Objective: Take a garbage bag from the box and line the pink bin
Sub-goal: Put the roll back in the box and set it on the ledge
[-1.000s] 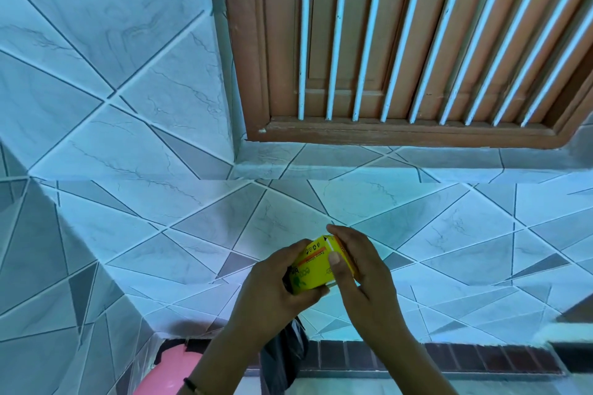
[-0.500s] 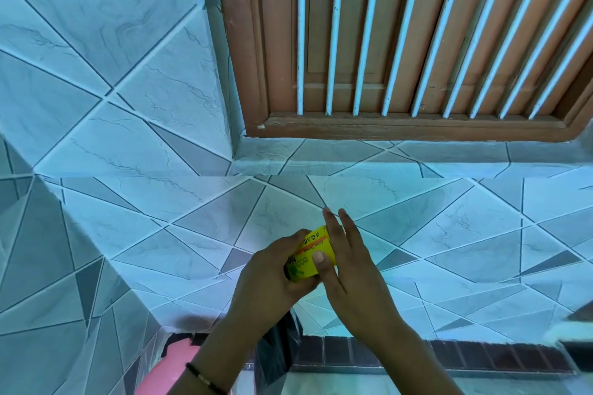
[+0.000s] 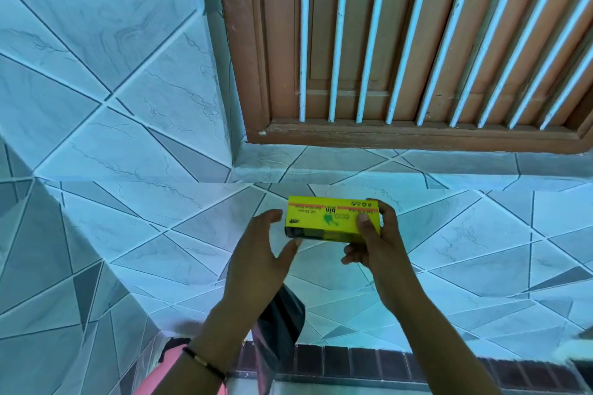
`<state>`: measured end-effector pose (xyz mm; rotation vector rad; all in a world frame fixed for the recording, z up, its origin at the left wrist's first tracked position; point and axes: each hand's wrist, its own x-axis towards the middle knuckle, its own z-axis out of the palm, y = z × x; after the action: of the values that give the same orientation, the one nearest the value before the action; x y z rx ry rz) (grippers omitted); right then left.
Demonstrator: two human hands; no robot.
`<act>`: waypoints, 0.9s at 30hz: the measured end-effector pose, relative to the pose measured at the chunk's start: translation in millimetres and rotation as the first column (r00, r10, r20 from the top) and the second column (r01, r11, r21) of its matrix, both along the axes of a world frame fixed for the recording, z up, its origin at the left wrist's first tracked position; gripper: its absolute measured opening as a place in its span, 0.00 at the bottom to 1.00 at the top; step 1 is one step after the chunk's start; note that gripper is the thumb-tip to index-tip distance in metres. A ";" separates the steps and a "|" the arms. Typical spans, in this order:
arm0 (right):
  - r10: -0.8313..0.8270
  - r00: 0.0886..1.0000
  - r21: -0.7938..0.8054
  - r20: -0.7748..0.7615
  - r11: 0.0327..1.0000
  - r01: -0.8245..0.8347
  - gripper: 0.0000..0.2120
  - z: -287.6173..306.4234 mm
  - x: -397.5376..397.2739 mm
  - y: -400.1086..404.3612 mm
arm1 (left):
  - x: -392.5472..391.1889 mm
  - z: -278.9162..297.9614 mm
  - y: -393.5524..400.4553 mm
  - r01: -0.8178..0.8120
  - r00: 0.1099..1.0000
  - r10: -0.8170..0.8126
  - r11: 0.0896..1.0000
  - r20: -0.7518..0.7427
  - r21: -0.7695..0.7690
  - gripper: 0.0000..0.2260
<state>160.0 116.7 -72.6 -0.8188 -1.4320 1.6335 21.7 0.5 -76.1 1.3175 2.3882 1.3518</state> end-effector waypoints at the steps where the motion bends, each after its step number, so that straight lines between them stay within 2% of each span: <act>1: 0.045 0.999 -0.015 0.011 0.999 -0.045 0.11 4.8 -2.5 6.1 | -2.9 1.1 6.8 0.014 1.000 -0.014 1.000 0.005 0.016 0.16; 3: 0.157 0.984 -0.001 0.083 0.988 -0.157 0.15 15.7 -9.2 21.4 | -12.0 9.2 23.1 -0.014 1.000 0.015 0.998 -0.014 0.058 0.10; 5: 0.232 0.944 0.073 0.233 0.964 -0.255 0.21 26.7 -16.0 40.4 | -23.3 20.5 39.0 -0.058 0.997 0.063 0.993 -0.042 0.099 0.10; 7: 0.171 0.893 0.225 0.416 0.932 -0.284 0.25 33.4 -23.6 62.1 | -34.8 30.9 55.3 -0.071 0.995 0.078 0.990 -0.061 0.121 0.11; 9: 0.039 0.863 0.379 0.504 0.888 -0.262 0.26 35.4 -34.1 85.0 | -45.1 38.2 72.9 -0.057 0.996 0.065 0.990 -0.056 0.131 0.11; 12: -0.127 0.823 0.520 0.554 0.824 -0.224 0.32 35.6 -52.6 116.8 | -59.1 45.2 100.2 -0.061 0.996 0.069 0.989 -0.049 0.134 0.10; 14: -0.228 0.786 0.579 0.575 0.792 -0.193 0.33 31.4 -64.3 136.0 | -67.9 48.9 116.1 -0.073 0.996 0.078 0.994 -0.050 0.084 0.11; 17: -0.250 0.803 0.579 0.542 0.803 -0.142 0.24 28.3 -75.7 155.2 | -76.6 46.6 134.5 -0.088 0.993 0.088 0.996 -0.075 0.002 0.11; 20: -0.226 0.825 0.578 0.519 0.803 -0.144 0.18 26.5 -83.1 163.4 | -80.2 39.9 141.0 -0.126 0.990 0.125 0.992 -0.062 -0.013 0.11; 23: -0.253 0.813 0.594 0.525 0.792 -0.138 0.20 22.0 -84.8 172.7 | -82.0 38.1 146.9 -0.148 0.987 0.147 0.989 -0.058 -0.007 0.10; 27: -0.368 0.728 0.637 0.578 0.762 -0.120 0.24 16.3 -86.4 180.1 | -86.2 40.0 156.2 -0.160 0.985 0.159 0.987 -0.066 -0.009 0.11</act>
<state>73.6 296.8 -56.3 -1.1153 -2.2044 0.5918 -64.6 156.7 -36.1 1.2081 2.5914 1.3472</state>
